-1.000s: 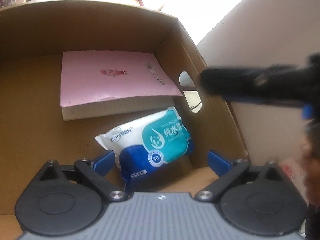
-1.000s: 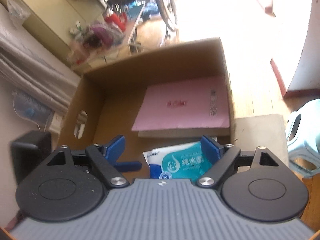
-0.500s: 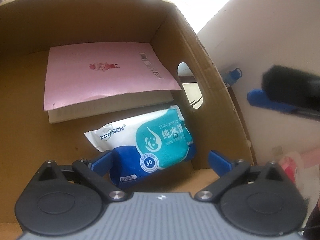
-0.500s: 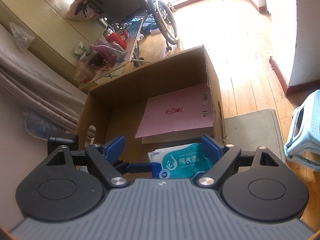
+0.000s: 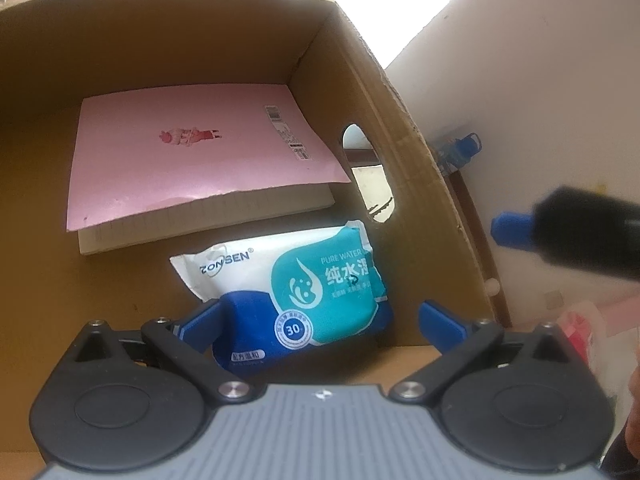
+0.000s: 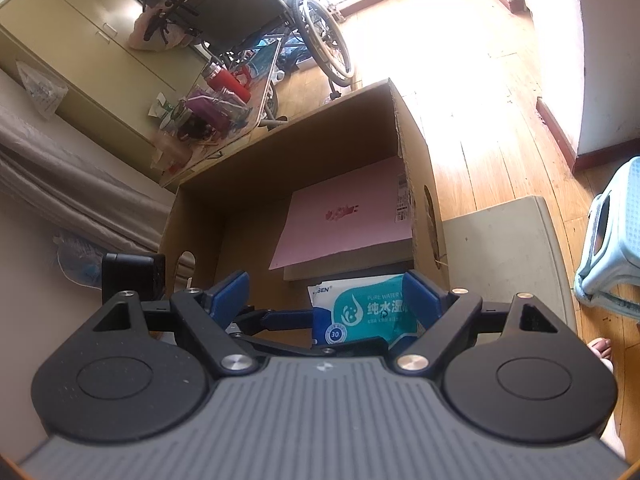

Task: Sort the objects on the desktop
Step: 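Lower the wet wipes pack into the box beside the pink book, then open the right gripper and withdraw it from the box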

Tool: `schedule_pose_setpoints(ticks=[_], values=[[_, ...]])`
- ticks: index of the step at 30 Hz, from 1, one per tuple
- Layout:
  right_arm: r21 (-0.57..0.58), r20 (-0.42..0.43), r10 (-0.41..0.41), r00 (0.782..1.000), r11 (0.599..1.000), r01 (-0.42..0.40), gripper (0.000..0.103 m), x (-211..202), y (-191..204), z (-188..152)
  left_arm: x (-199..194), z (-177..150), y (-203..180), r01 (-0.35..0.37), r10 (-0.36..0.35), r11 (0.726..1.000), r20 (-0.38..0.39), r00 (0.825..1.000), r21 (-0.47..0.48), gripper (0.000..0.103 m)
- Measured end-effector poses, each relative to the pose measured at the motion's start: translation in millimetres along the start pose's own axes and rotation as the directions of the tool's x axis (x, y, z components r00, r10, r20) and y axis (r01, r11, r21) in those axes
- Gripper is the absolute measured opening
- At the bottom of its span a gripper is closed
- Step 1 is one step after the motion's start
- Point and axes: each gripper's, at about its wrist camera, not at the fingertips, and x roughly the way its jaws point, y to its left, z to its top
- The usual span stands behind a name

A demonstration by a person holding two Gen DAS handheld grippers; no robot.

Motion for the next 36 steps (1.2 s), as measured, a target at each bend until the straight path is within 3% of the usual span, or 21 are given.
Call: schedule_pose_setpoints(ticks=[3, 10, 16, 23, 26, 32, 36], values=[[0.017, 0.004, 0.006, 1.0, 1.0, -0.006, 0.084, -4.7, -0.6, -4.8, -5.8, -3.0, 2.0, 0.015, -0.014, 1.0, 0.024, 1.0, -0.024, 0.103], [0.021, 0.084, 0.042, 0.996, 0.999, -0.044, 0.086, -37.8, 2.6, -21.8, -48.6, -21.9, -13.8, -0.017, 0.017, 1.0, 0.185, 0.983, -0.003, 0.103], [0.003, 0.184, 0.126, 0.975, 0.992, -0.129, 0.092, -79.2, 6.2, -47.5, -109.6, -63.9, -30.5, -0.087, 0.061, 0.995, 0.359, 0.931, 0.055, 0.102], [-0.04, 0.227, 0.173, 0.958, 0.985, -0.168, 0.102, -114.4, 11.8, -91.0, -153.5, -128.7, -28.1, -0.172, 0.153, 0.985, 0.452, 0.879, 0.002, 0.102], [-0.056, 0.199, 0.158, 0.967, 0.987, -0.15, 0.102, -117.3, 14.6, -109.4, -171.0, -158.8, -23.4, -0.191, 0.194, 0.98, 0.488, 0.851, -0.057, 0.102], [-0.13, 0.116, 0.06, 0.991, 0.991, -0.045, 0.102, -101.8, 35.9, -143.0, -170.3, -198.4, -15.1, -0.241, 0.265, 0.964, 0.484, 0.834, -0.113, 0.103], [-0.298, 0.136, -0.037, 0.99, 0.951, 0.076, 0.102, -91.7, 69.1, -161.5, -167.5, -217.8, -17.1, -0.306, 0.312, 0.947, 0.525, 0.791, -0.102, 0.103]])
